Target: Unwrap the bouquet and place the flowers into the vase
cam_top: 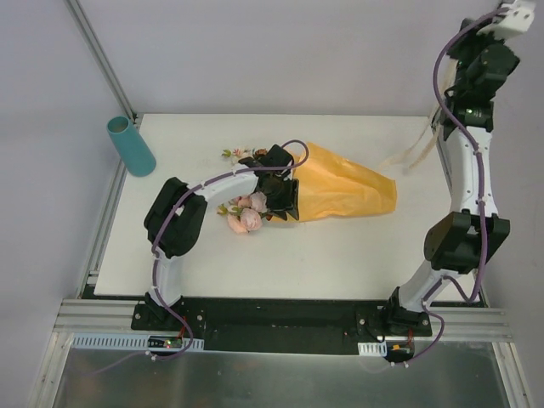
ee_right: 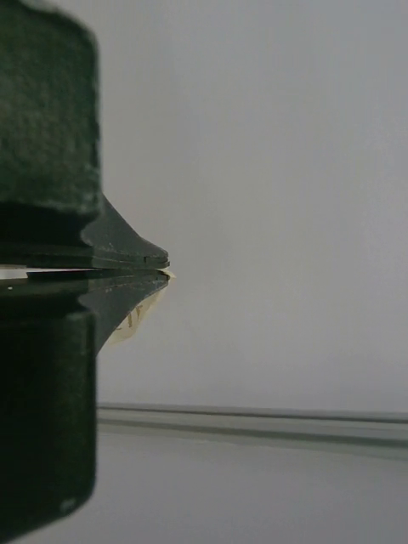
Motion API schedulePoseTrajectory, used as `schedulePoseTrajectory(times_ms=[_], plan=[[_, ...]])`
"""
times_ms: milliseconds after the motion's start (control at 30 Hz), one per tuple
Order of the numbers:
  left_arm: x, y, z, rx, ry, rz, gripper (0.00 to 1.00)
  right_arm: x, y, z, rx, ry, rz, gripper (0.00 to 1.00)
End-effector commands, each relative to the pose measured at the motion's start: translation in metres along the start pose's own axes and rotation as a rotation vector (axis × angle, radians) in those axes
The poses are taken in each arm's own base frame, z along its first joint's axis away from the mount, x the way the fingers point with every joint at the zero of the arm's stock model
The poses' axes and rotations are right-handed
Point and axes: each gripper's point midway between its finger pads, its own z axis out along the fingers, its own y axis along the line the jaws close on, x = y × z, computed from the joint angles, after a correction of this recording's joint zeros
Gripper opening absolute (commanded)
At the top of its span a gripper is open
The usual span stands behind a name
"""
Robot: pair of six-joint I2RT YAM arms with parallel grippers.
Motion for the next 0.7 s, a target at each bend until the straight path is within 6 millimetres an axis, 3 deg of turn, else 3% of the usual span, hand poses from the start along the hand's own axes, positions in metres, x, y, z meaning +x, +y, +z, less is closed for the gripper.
schedulePoseTrajectory(times_ms=[0, 100, 233, 333, 433, 567, 667], plan=[[-0.015, -0.047, -0.054, 0.117, -0.104, 0.113, 0.43, 0.078, 0.002, -0.011, -0.002, 0.126, 0.157, 0.0], [-0.019, -0.058, -0.074, 0.15, -0.144, 0.151, 0.43, 0.141, 0.001, -0.013, 0.018, 0.243, 0.237, 0.0], [-0.021, -0.069, -0.104, 0.175, -0.211, 0.224, 0.45, 0.202, -0.002, -0.022, 0.065, 0.375, 0.342, 0.0], [-0.019, -0.068, -0.128, 0.156, -0.266, 0.285, 0.46, 0.246, -0.004, -0.04, 0.122, 0.488, 0.423, 0.01], [-0.013, -0.055, -0.151, 0.088, -0.322, 0.36, 0.48, 0.291, -0.011, -0.068, 0.215, 0.62, 0.491, 0.05], [-0.005, -0.026, -0.175, -0.033, -0.396, 0.444, 0.56, 0.334, -0.025, -0.106, 0.358, 0.791, 0.498, 0.21], [-0.003, -0.004, -0.19, -0.129, -0.464, 0.444, 0.67, 0.351, -0.032, -0.133, 0.457, 0.893, 0.504, 0.41]])
